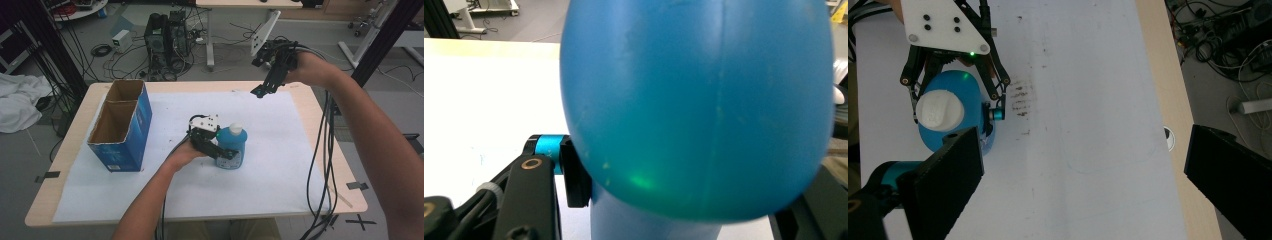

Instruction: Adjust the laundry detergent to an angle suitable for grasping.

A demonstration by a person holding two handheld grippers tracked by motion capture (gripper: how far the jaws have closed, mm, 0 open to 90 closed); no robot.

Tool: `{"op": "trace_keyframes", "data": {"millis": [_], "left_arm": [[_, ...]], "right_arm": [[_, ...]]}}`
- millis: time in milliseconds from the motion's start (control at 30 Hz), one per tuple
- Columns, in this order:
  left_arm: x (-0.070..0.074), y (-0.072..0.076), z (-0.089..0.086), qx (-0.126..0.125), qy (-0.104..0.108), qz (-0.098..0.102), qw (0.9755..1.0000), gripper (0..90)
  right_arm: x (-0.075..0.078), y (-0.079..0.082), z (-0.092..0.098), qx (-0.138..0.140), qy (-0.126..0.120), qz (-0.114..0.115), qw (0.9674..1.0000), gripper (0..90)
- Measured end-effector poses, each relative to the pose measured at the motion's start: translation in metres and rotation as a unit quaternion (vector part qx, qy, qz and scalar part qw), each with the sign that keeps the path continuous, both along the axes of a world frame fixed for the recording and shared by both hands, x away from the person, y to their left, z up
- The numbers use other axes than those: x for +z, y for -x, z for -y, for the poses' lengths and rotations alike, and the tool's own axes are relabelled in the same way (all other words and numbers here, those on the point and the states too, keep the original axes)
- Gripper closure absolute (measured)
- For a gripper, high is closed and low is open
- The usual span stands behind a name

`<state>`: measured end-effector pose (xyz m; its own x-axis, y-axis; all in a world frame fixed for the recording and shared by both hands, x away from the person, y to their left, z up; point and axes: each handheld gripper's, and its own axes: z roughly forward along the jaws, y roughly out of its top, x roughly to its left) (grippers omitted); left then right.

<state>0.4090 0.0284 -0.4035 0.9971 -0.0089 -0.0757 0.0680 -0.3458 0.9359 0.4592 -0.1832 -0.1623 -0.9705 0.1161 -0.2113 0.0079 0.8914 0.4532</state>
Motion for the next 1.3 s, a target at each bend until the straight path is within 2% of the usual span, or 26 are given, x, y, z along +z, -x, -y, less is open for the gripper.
{"op": "trace_keyframes", "data": {"millis": [100,133,200,233,267,300,333,533,633,667,700,733,767,800,833,867,900,933,1000,1033,1100,1133,1167,1233,1267,1300], "left_arm": [[0.0,0.0,0.0,0.0,0.0,0.0,1.0,40.7],[0.001,-0.002,-0.001,-0.006,-0.011,0.011,0.9999,40.6],[0.0,0.0,0.0,0.0,-0.001,-0.005,1.0,40.2],[0.0,-0.002,-0.001,-0.004,-0.011,-0.006,0.9999,39.7],[-0.001,-0.001,0.001,0.002,-0.01,-0.012,0.9999,38.7],[-0.003,-0.003,0.0,-0.002,-0.03,-0.002,0.9995,37.0],[-0.003,-0.003,0.0,-0.002,-0.03,-0.002,0.9995,37.0],[-0.003,-0.003,-0.002,0.001,-0.017,-0.006,0.9998,36.9],[-0.002,-0.003,-0.003,0.0,-0.02,-0.005,0.9998,36.6],[-0.002,-0.003,-0.003,0.0,-0.02,-0.005,0.9998,32.0],[-0.003,0.0,0.0,0.014,-0.005,-0.024,0.9996,32.0],[-0.003,0.001,0.0,0.013,-0.003,-0.031,0.9994,29.5],[-0.002,-0.001,-0.002,0.005,-0.018,-0.013,0.9997,29.5],[-0.001,-0.001,-0.002,0.007,-0.017,-0.012,0.9998,29.5],[0.0,0.001,-0.003,0.01,0.0,-0.025,0.9996,29.5],[0.0,0.001,-0.003,0.01,0.0,-0.025,0.9996,29.5],[0.002,-0.001,-0.006,0.005,-0.009,-0.006,0.9999,29.5],[0.002,-0.001,-0.006,0.005,-0.009,-0.006,0.9999,29.5],[0.004,0.0,-0.008,0.006,-0.008,-0.013,0.9999,29.4],[0.004,0.001,-0.007,0.021,0.002,-0.025,0.9995,29.4],[0.006,0.003,-0.007,0.026,0.007,-0.023,0.9994,28.6],[0.007,0.003,-0.006,0.032,0.0,-0.027,0.9991,23.4],[0.006,0.002,-0.006,0.032,0.006,-0.042,0.9986,22.5],[0.007,0.003,-0.008,0.034,-0.002,-0.029,0.999,22.5],[0.007,0.003,-0.008,0.032,0.002,-0.03,0.999,22.5],[0.007,0.003,-0.009,0.029,0.001,-0.02,0.9994,22.5]], "right_arm": [[0.0,0.0,0.0,-0.002,0.0,0.0,1.0,1.4],[0.0,0.0,0.0,-0.002,0.0,0.0,1.0,1.4],[0.0,0.0,0.0,-0.001,0.001,0.001,1.0,1.4],[0.0,0.0,0.0,-0.002,0.001,0.001,1.0,1.4],[0.0,0.0,0.0,-0.002,0.001,0.0,1.0,1.4],[0.0,0.0,-0.001,-0.002,0.0,0.001,1.0,1.4],[0.0,0.0,-0.001,-0.002,0.001,0.001,1.0,1.4],[0.0,0.0,0.0,-0.002,0.001,0.001,1.0,1.4],[0.0,0.0,0.0,-0.002,0.001,0.001,1.0,1.4],[0.0,0.0,0.0,-0.002,0.001,0.001,1.0,1.4],[0.0,0.0,-0.001,-0.002,0.001,0.002,1.0,1.4],[0.0,0.0,-0.001,0.0,0.0,0.002,1.0,1.4],[0.0,0.001,-0.001,-0.004,0.001,0.001,1.0,1.4],[0.0,0.001,-0.001,-0.004,0.001,0.001,1.0,1.4],[0.0,0.001,-0.001,-0.004,0.002,0.001,1.0,1.4],[0.0,0.001,-0.001,-0.003,0.003,0.001,1.0,1.4],[0.0,0.001,-0.001,-0.004,0.002,0.001,1.0,1.4],[0.0,0.001,-0.001,-0.004,0.002,0.001,1.0,1.4],[0.0,0.001,-0.001,-0.007,0.002,0.001,1.0,1.4],[0.0,0.001,-0.001,-0.007,0.002,0.001,1.0,1.4],[0.0,0.001,-0.001,-0.005,0.002,0.001,1.0,1.4],[0.0,0.001,-0.001,-0.006,0.003,0.001,1.0,1.4],[0.0,0.001,-0.001,-0.008,0.004,0.0,1.0,1.4],[0.0,0.0,-0.001,-0.009,0.005,0.0,0.9999,1.4],[0.001,0.001,-0.002,-0.009,0.005,0.0,0.9999,1.4],[0.001,0.001,-0.002,-0.01,0.005,0.0,0.9999,1.4]]}}
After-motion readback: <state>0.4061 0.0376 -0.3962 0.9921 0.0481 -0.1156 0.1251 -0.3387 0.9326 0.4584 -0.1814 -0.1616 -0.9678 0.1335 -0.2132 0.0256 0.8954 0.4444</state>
